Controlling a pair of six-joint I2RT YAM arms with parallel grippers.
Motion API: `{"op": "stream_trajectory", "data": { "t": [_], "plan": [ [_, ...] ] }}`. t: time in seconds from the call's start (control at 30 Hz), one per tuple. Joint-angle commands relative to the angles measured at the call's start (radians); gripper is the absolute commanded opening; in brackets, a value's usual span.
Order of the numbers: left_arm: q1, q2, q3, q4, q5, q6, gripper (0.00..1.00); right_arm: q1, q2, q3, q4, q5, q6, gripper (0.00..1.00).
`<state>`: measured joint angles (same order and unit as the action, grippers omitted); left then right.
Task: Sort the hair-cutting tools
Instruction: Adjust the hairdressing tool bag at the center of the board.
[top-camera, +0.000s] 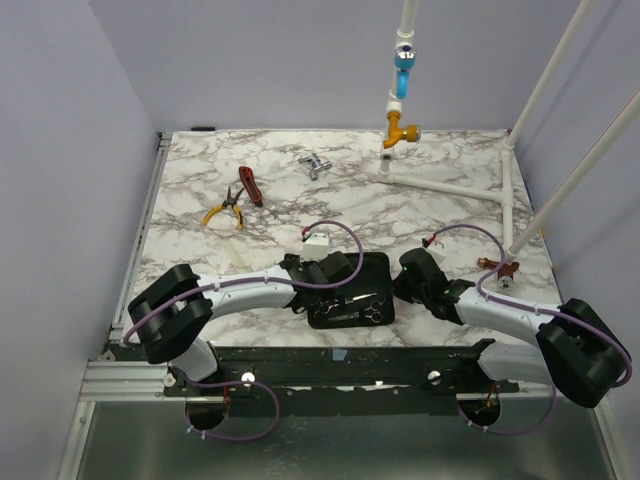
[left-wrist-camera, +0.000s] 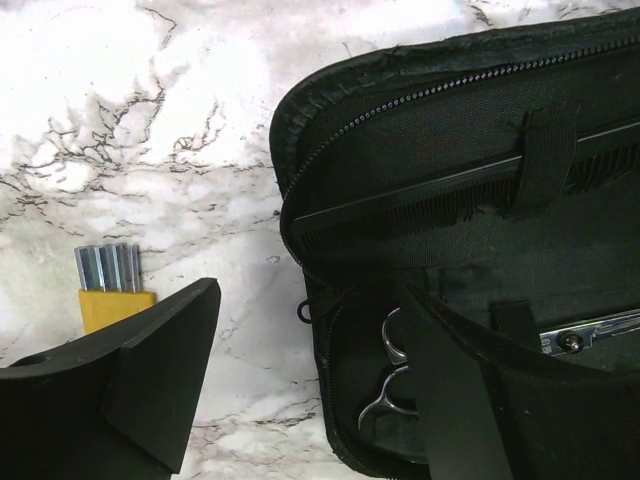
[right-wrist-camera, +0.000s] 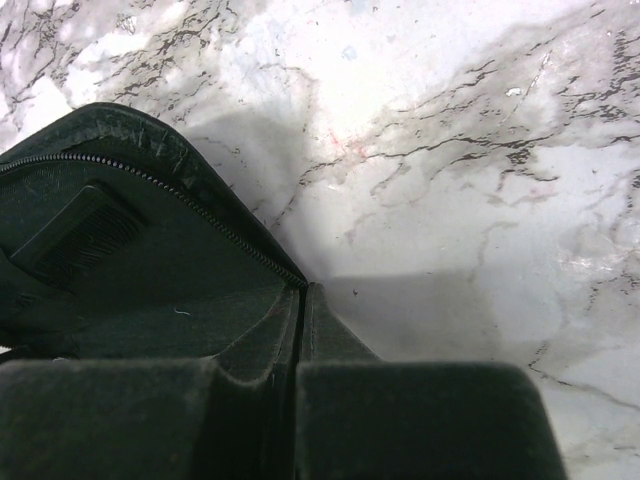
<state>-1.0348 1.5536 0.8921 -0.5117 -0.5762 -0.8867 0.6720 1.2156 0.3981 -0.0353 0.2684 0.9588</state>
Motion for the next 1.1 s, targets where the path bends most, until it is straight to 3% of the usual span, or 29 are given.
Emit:
{"op": "stream_trajectory", "data": {
  "t": [0.0, 0.23, 1.07],
  "plan": [
    [-0.005, 0.018, -0.013, -0.005, -0.004, -0.028, 0.72, -0.002, 0.013, -0.041, -0.02, 0.012, 0.02, 0.01],
    [-0.005, 0.042, -0.009, -0.016, -0.026, -0.055, 0.63, -0.002, 0.009, -0.04, -0.028, 0.016, 0.021, 0.01],
    [0.0, 0.033, -0.057, -0.094, -0.08, -0.141, 0.59, -0.002, -0.004, -0.063, -0.039, 0.049, 0.047, 0.01]
  ]
}}
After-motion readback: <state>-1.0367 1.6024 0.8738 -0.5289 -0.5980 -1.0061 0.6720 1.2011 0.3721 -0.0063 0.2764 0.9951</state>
